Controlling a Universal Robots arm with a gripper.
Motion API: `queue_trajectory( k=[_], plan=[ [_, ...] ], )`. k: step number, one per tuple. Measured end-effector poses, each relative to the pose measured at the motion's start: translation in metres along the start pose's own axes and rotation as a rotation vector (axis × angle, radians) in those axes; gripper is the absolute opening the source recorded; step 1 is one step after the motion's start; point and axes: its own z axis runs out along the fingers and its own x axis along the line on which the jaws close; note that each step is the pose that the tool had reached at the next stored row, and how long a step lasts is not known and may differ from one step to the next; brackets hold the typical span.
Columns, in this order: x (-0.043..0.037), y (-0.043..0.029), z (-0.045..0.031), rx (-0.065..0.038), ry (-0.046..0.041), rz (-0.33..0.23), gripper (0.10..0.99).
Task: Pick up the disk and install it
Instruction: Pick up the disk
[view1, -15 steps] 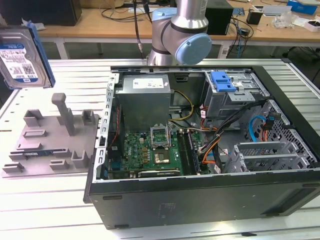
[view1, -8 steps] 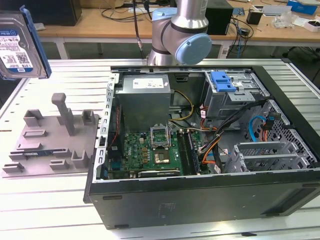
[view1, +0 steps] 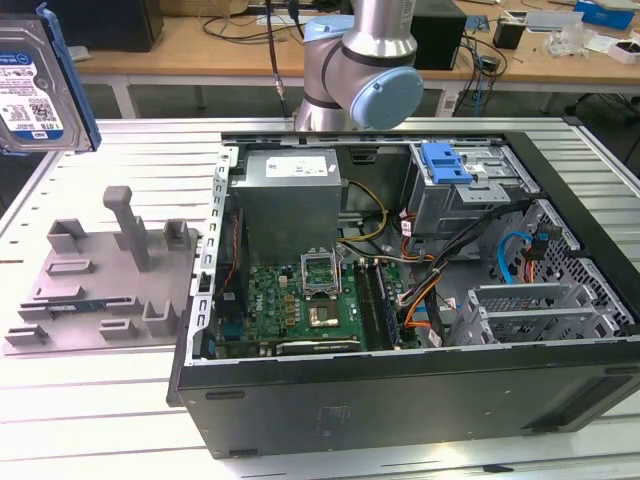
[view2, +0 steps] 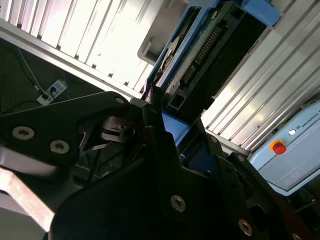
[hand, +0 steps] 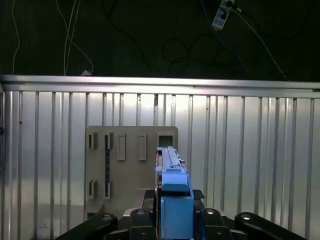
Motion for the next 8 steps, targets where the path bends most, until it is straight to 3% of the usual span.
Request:
queue_trajectory(
  k=[8],
  plan=[
    [0.0000,0.0000,-0.0004,0.000,0.0000,0.000,0.369]
  ],
)
